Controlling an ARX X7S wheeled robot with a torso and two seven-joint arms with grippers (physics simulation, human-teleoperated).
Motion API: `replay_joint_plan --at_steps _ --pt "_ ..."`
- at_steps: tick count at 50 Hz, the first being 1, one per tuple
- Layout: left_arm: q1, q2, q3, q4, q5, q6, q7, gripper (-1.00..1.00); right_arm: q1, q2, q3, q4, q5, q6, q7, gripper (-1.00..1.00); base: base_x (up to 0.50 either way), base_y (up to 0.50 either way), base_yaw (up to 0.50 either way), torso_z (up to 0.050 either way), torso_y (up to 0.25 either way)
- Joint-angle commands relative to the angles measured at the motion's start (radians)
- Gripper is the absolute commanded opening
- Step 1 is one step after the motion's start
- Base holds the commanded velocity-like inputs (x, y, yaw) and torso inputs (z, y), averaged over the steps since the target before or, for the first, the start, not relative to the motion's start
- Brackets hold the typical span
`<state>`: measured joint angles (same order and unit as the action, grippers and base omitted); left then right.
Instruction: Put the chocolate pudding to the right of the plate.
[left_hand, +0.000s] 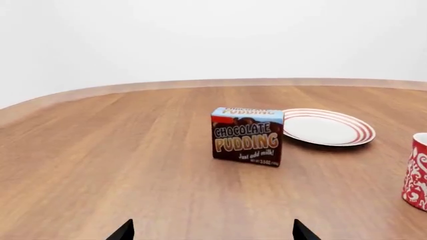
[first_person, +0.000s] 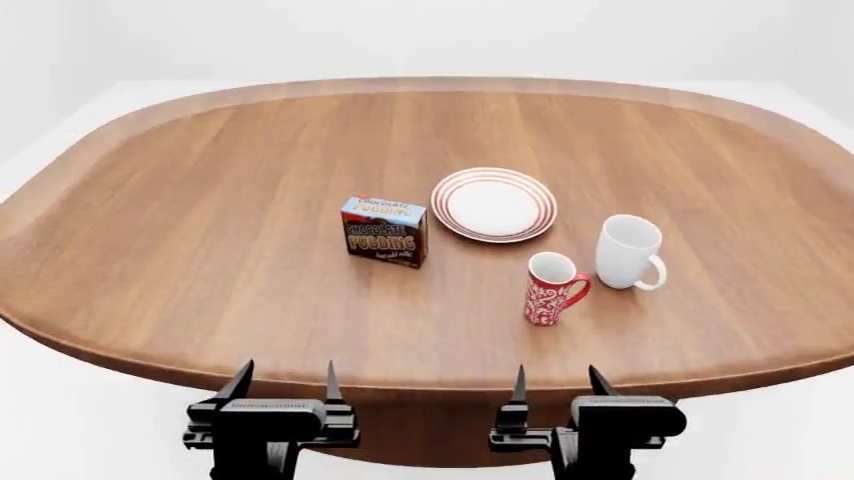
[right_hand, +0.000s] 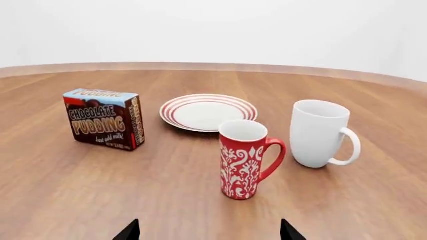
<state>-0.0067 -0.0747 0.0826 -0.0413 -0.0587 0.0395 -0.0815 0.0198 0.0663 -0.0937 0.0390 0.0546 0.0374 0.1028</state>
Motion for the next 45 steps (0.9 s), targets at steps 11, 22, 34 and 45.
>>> replay_joint_plan --at_steps 11,22,34,45 --pt "-0.044 -0.046 0.034 0.227 -0.013 -0.277 -0.048 1.00 0.035 0.057 -0.017 -0.227 0.053 0.257 0.025 1.00 0.00 0.00 0.00 0.000 0.000" --pt "-0.245 -0.095 0.008 0.626 -0.108 -0.781 -0.038 1.00 0.220 0.113 0.012 -0.607 0.141 0.750 0.050 1.00 0.00 0.00 0.00 0.000 0.000" --pt "-0.265 -0.092 0.006 0.600 -0.121 -0.779 -0.045 1.00 0.239 0.124 0.024 -0.623 0.158 0.760 0.052 1.00 0.13 0.00 0.00 0.000 0.000" --pt "-0.257 -0.098 0.013 0.580 -0.124 -0.754 -0.049 1.00 0.230 0.128 0.021 -0.611 0.160 0.725 0.051 1.00 0.50 0.00 0.00 0.000 0.000"
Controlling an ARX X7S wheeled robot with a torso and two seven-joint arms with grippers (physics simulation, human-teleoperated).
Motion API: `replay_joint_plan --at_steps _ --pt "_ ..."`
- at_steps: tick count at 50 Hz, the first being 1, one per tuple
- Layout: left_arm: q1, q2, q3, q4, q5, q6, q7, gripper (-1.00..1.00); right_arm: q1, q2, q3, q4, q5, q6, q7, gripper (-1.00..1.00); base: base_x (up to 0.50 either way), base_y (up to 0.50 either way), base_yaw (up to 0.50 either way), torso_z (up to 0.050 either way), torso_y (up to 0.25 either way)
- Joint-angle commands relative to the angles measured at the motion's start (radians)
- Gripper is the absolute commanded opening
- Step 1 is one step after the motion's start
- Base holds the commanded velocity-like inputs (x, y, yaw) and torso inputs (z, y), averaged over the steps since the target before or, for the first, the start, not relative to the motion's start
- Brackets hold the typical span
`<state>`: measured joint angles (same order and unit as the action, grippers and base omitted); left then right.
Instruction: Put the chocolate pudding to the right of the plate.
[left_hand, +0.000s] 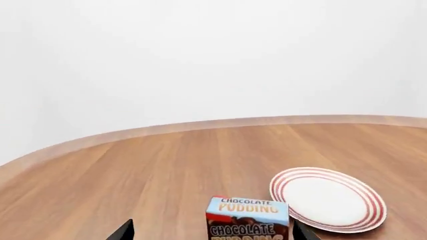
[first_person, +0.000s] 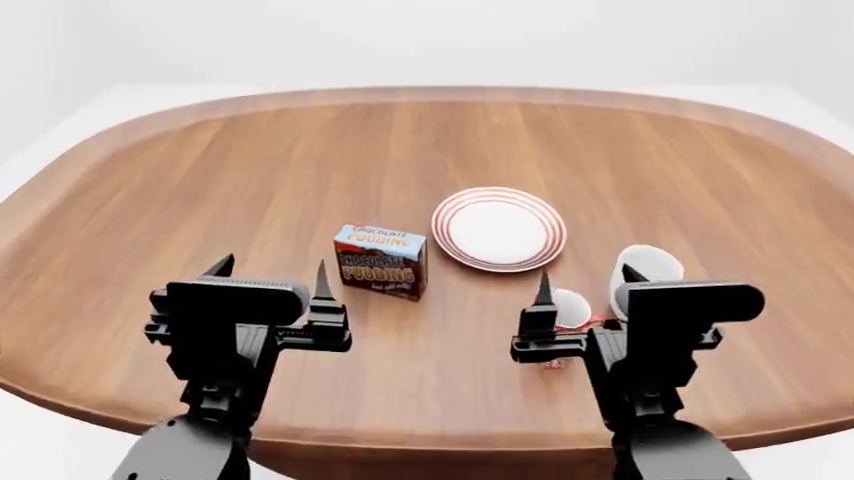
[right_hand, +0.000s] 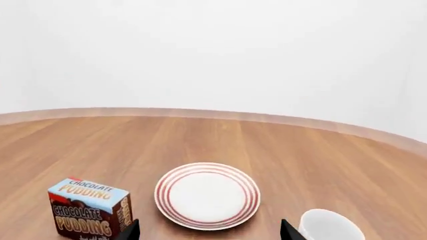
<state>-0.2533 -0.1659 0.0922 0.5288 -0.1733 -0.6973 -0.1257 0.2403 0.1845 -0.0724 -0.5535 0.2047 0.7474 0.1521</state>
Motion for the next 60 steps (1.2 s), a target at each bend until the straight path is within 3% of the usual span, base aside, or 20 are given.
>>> replay_joint_plan --at_steps 1,60 --pt "-0.009 -0.006 0.002 0.008 -0.011 -0.016 -0.006 1.00 0.008 0.009 -0.002 -0.014 0.011 0.011 0.000 1.00 0.50 0.00 0.00 0.000 0.000" --pt "-0.012 -0.030 0.024 -0.018 -0.039 0.022 -0.037 1.00 0.004 0.023 -0.016 0.032 0.047 -0.026 0.019 1.00 0.49 0.00 0.00 0.000 0.001"
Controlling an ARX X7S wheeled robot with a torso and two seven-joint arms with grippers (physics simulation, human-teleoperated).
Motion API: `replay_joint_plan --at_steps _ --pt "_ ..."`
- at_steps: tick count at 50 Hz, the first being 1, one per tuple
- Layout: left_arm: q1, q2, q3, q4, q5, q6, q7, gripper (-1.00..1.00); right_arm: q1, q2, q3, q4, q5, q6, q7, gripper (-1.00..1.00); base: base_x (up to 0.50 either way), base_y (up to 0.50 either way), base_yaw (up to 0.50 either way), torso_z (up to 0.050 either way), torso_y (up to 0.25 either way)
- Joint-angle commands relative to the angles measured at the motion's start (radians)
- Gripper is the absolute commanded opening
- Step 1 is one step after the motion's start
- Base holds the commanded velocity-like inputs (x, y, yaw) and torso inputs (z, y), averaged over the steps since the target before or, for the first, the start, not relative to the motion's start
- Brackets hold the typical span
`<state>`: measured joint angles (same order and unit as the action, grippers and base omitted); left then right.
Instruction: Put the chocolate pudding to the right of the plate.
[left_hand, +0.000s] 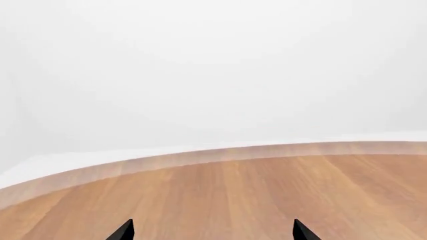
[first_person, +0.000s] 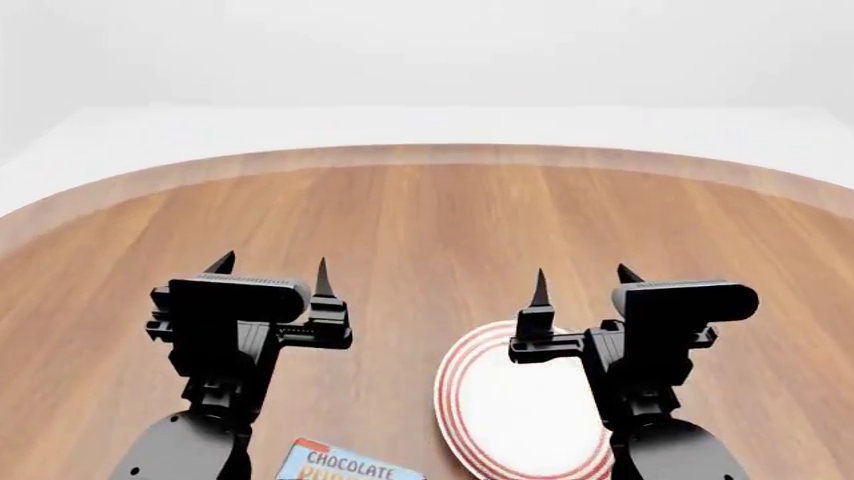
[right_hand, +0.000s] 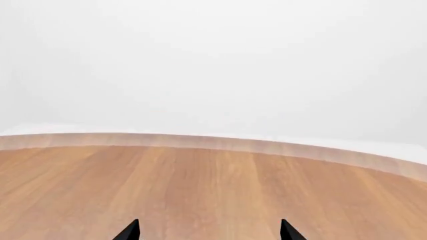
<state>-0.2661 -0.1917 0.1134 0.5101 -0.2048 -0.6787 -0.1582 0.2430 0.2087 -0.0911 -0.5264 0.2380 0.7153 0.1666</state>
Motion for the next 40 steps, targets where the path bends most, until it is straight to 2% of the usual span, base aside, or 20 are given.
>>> replay_joint_plan --at_steps 1,12,16,24,28,40 --pt "0.001 -0.005 0.003 0.000 -0.007 0.005 -0.005 1.00 -0.002 0.002 -0.003 0.006 0.009 -0.005 0.003 1.00 0.00 0.00 0.00 0.000 0.011" --pt "0.003 -0.009 0.005 -0.003 -0.015 0.009 -0.009 1.00 0.001 0.009 -0.008 0.004 0.007 0.012 0.018 1.00 0.00 0.00 0.00 0.000 0.000" --pt "0.003 -0.011 0.005 -0.005 -0.018 0.011 -0.010 1.00 0.007 0.018 -0.011 -0.027 0.015 0.065 0.025 1.00 0.00 0.00 0.00 0.000 0.000" --pt "0.000 -0.015 0.008 -0.012 -0.021 0.014 -0.012 1.00 0.040 0.066 -0.028 -0.156 0.030 0.262 0.046 1.00 0.00 0.00 0.00 0.000 0.000" --pt "0.001 -0.015 0.005 -0.013 -0.025 0.016 -0.013 1.00 0.054 0.105 -0.058 -0.202 0.058 0.322 0.005 1.00 0.00 0.00 0.00 0.000 0.000" --pt "-0.001 -0.021 0.008 -0.008 -0.033 0.012 -0.018 1.00 0.125 0.113 0.041 -0.268 0.234 0.572 -0.093 1.00 0.00 0.00 0.00 0.000 0.000"
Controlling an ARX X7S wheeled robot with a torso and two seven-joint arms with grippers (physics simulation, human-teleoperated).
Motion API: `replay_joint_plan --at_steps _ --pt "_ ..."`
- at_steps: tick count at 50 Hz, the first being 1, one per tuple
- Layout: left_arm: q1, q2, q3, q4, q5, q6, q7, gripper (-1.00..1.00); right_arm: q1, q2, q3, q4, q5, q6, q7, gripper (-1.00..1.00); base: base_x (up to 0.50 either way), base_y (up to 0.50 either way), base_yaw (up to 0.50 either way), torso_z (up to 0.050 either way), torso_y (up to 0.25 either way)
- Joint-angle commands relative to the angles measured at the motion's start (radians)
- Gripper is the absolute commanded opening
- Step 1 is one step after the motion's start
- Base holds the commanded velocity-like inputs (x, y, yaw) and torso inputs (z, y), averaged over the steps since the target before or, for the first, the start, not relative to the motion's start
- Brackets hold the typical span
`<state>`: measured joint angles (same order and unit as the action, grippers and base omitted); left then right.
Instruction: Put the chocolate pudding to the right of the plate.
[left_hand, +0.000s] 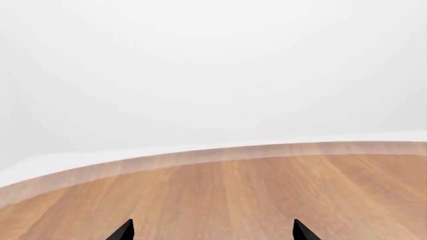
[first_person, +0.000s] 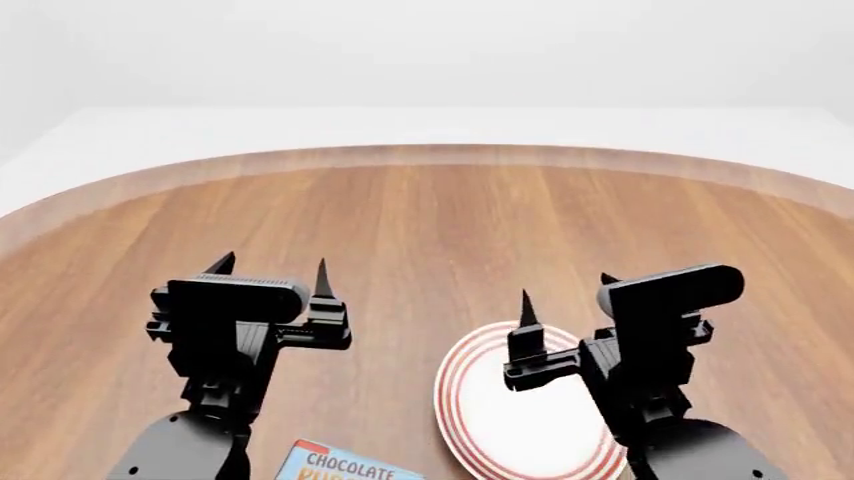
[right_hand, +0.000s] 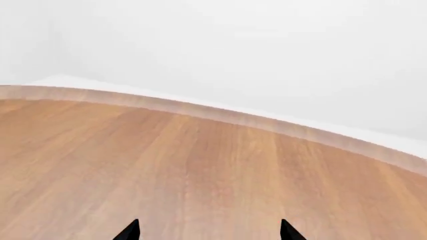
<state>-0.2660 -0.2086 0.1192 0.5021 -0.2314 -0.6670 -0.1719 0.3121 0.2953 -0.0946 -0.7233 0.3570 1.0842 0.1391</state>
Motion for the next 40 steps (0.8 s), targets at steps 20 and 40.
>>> replay_joint_plan --at_steps 20,40 --pt "-0.006 -0.011 0.008 -0.020 -0.013 0.012 -0.011 1.00 0.281 0.212 -0.110 -0.002 0.359 0.395 -0.328 1.00 0.00 0.00 0.00 0.000 0.000" --pt "-0.008 -0.018 0.011 -0.028 -0.022 0.017 -0.020 1.00 0.282 0.216 -0.185 -0.001 0.392 0.367 -0.343 1.00 0.00 0.00 0.00 0.000 0.000"
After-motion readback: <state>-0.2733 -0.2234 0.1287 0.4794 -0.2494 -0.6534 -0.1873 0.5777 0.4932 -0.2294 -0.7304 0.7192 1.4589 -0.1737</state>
